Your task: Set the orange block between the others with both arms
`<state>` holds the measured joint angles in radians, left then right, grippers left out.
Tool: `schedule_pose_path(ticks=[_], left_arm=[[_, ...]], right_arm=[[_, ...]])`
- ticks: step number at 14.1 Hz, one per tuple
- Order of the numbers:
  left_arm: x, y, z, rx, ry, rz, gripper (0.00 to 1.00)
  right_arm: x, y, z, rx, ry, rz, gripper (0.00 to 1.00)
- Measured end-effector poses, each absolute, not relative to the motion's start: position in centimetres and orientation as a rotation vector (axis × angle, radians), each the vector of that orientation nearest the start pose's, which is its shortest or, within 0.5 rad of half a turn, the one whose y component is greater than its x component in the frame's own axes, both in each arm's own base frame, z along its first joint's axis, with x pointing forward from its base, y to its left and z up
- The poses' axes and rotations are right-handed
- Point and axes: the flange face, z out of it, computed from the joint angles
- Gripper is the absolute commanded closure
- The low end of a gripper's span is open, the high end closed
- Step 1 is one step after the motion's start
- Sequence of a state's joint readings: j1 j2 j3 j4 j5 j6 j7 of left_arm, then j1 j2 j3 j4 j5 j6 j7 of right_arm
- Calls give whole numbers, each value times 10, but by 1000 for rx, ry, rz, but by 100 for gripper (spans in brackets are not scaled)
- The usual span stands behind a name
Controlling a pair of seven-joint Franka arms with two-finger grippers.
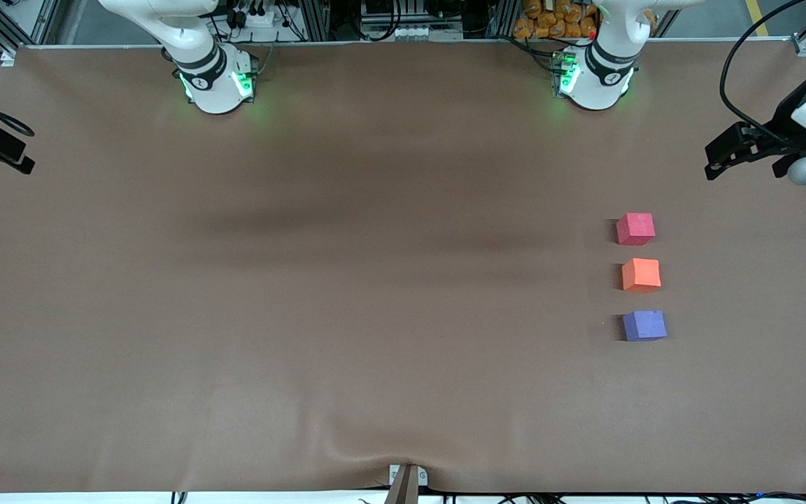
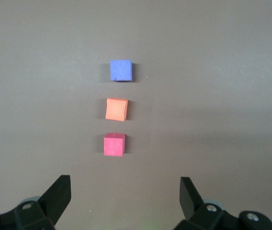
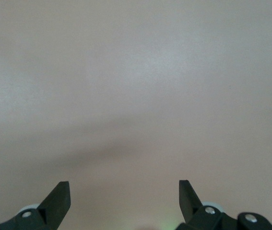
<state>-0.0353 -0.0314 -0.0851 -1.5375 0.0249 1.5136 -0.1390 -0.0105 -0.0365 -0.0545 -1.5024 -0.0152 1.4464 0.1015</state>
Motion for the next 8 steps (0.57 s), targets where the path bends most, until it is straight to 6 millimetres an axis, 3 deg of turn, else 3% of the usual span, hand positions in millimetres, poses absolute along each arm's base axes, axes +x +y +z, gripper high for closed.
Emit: schedule_pose_path(ticks=[5,8], left_arm=[[502,-61,655,-3108,-16,-31,0],[498,-54,664,-3109,18,-59,0]], right_arm=[[529,-37,665,-3144,264,32,0],[529,-37,665,-3144,264,32,0]])
